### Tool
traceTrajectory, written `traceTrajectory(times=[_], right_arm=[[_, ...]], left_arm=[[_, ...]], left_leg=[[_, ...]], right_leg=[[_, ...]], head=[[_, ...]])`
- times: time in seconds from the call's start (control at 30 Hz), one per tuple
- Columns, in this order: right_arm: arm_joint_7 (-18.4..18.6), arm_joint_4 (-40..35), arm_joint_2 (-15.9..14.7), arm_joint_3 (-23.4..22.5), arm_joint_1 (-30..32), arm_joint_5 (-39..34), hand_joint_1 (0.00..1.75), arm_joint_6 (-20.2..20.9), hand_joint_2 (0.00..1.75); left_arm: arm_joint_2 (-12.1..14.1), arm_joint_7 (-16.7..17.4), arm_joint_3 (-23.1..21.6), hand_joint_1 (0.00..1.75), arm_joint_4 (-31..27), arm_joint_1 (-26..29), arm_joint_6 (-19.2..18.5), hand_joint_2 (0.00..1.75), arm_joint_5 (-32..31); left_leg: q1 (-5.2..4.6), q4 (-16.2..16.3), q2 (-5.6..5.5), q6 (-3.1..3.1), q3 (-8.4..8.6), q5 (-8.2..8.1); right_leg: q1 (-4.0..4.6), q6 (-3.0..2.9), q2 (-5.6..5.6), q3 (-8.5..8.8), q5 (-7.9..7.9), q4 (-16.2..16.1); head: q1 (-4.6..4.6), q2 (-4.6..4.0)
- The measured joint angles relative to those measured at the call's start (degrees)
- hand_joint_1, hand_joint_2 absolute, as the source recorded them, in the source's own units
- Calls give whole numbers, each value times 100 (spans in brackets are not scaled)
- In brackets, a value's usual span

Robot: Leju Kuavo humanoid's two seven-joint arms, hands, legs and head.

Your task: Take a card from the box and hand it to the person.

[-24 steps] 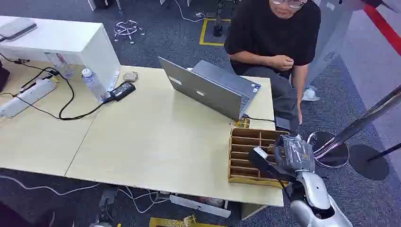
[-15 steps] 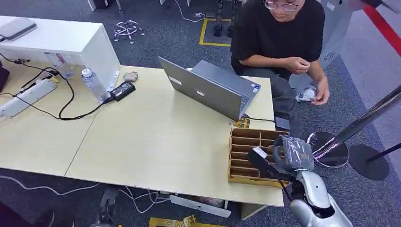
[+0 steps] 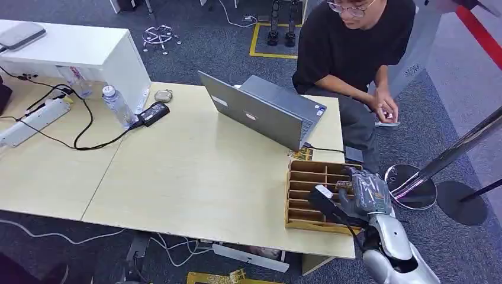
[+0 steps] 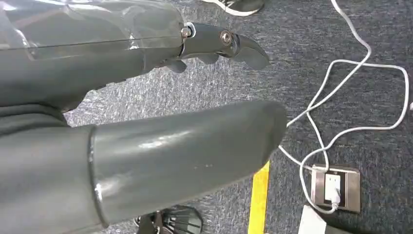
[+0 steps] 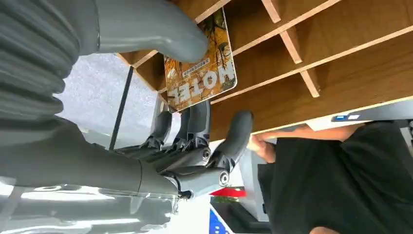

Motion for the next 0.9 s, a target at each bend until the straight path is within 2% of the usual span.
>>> traceTrajectory(times=[0.17,0.2,0.27,0.5,0.83,0.9], right_arm=[[-22,20,0,39,-59,-20,119,-7,175],[-26,26,0,44,-66,-26,119,-7,175],[-28,35,2,55,-79,-35,133,-9,175],[-35,64,7,131,-96,-44,134,-26,175],[-52,99,22,216,-151,-39,155,-20,175],[-52,98,22,225,-155,-15,155,-22,175]], left_arm=[[22,151,0,0,0,-6,-57,0,2],[28,171,0,0,0,-9,-63,0,0],[44,192,2,0,0,-10,-63,0,0],[61,217,7,0,0,-13,-63,0,-9],[94,286,31,0,0,-17,-63,0,-70],[92,302,33,0,0,-18,-63,0,-85]], left_leg=[[0,0,0,0,0,0],[0,0,0,0,0,0],[0,0,0,0,-1,0],[0,0,0,0,-1,0],[0,0,0,0,0,0],[0,0,0,0,0,0]], right_leg=[[0,0,0,0,0,0],[0,0,0,0,0,0],[0,0,0,0,0,0],[0,0,0,0,0,0],[0,0,0,0,0,0],[0,0,0,0,0,0]], head=[[0,0],[0,0],[-2,0],[0,0],[0,0],[0,0]])
